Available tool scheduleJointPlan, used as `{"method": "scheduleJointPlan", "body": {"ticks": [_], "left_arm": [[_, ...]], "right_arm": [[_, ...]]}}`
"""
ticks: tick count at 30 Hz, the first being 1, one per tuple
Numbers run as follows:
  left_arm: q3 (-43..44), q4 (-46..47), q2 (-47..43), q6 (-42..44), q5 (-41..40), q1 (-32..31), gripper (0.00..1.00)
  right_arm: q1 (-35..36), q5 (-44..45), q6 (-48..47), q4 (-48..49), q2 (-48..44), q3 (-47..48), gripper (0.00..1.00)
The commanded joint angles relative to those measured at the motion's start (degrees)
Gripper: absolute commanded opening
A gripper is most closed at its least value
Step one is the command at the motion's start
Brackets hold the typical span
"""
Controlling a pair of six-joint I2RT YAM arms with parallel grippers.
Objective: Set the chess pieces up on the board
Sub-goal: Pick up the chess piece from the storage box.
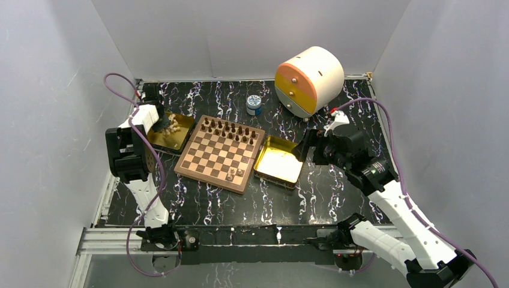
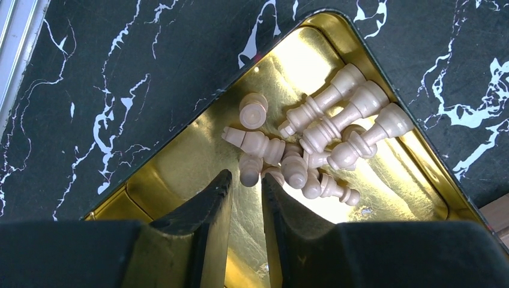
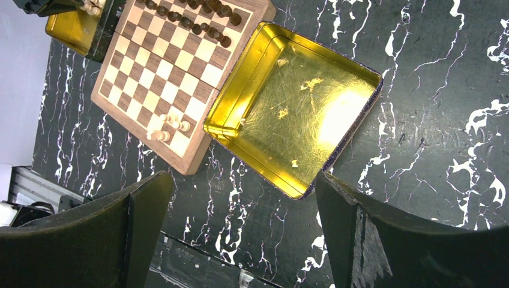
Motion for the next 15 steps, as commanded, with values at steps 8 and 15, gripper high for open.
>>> {"method": "scheduleJointPlan", "body": {"ticks": [8, 15], "left_arm": [[2.5, 0.3, 0.9, 0.6, 0.1, 0.6, 0.23], [2.7, 0.2, 1.6, 0.5, 0.4, 0.6, 0.22]], "right_arm": [[-0.2, 0.8, -0.5, 2.7, -0.7, -0.1, 0.99], [-0.2, 0.9, -0.7, 2.7, -0.5, 0.0, 0.99]]}}
